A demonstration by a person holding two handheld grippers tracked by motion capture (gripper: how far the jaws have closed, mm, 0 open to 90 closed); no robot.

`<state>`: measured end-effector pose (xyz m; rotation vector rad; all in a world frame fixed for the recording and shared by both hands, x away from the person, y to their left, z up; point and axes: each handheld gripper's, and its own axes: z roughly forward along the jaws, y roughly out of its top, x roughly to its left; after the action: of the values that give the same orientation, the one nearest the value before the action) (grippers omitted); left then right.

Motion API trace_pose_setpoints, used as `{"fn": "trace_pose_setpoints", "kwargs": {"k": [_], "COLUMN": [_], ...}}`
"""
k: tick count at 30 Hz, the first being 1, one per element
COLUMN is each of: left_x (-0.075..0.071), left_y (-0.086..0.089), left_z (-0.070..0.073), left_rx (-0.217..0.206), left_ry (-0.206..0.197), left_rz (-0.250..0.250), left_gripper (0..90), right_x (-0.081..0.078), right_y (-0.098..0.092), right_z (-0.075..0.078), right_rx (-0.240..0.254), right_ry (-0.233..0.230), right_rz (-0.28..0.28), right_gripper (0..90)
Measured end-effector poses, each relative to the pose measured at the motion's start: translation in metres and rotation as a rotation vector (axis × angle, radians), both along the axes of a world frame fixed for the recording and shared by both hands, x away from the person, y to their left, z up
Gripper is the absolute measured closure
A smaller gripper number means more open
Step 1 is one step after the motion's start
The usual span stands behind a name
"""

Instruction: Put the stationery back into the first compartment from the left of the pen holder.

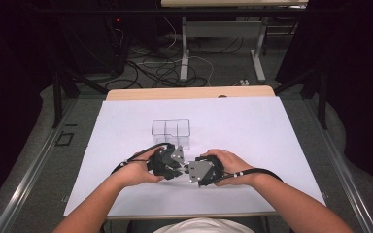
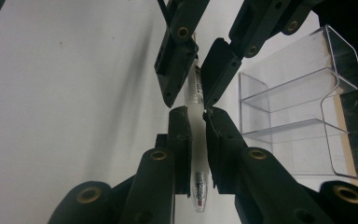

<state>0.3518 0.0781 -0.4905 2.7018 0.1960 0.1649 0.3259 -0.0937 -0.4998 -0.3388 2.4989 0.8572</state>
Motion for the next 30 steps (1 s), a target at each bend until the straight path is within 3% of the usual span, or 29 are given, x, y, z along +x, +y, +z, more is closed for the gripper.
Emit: {"fn": "trace_pose_setpoints", "kwargs": {"k": [1, 2, 6, 10, 17, 18, 19, 23, 26, 27, 28, 30], "left_x": [0.000, -0.003, -0.003, -0.003, -0.003, 0.000, 0.000, -0.001, -0.002, 0.007, 0.004, 0.006], "left_y": [0.000, -0.001, -0.001, 0.000, 0.001, 0.001, 0.001, 0.001, 0.001, 0.004, 0.005, 0.007], "left_z": [0.000, -0.003, -0.003, -0.003, -0.002, 0.000, 0.000, 0.000, -0.003, 0.006, 0.002, 0.004], "left_rx": [0.008, -0.038, -0.021, -0.014, -0.015, 0.024, 0.024, 0.010, -0.022, 0.116, 0.058, 0.060], "left_ry": [-0.003, 0.008, -0.009, -0.021, -0.014, -0.023, -0.021, -0.013, -0.005, -0.048, -0.031, -0.034], "left_rz": [-0.001, 0.038, 0.012, -0.013, -0.016, -0.054, -0.054, -0.038, 0.009, -0.115, -0.054, -0.047], "left_gripper": [73.2, 74.3, 77.4, 78.2, 78.8, 79.2, 79.2, 79.4, 79.5, 79.5, 79.5, 79.5], "right_x": [0.000, 0.000, 0.001, 0.000, 0.001, 0.001, 0.001, 0.001, 0.002, 0.002, 0.003, 0.005], "right_y": [0.000, 0.000, 0.001, 0.001, 0.001, 0.001, 0.001, 0.001, -0.001, -0.002, -0.002, -0.004], "right_z": [0.000, 0.000, 0.000, -0.001, -0.001, -0.001, -0.001, -0.002, -0.002, -0.001, -0.001, 0.000], "right_rx": [0.000, 0.003, 0.000, 0.004, 0.012, 0.013, 0.013, 0.026, 0.039, 0.040, 0.041, 0.054], "right_ry": [0.000, 0.000, -0.007, 0.001, -0.002, -0.001, -0.001, 0.003, 0.023, 0.028, 0.020, 0.021], "right_rz": [0.000, 0.004, 0.018, -0.002, 0.004, -0.001, -0.001, -0.010, -0.039, -0.051, -0.046, -0.057], "right_gripper": [80.5, 80.5, 80.5, 80.4, 80.1, 79.7, 79.7, 79.0, 73.8, 71.4, 69.0, 63.9]}}
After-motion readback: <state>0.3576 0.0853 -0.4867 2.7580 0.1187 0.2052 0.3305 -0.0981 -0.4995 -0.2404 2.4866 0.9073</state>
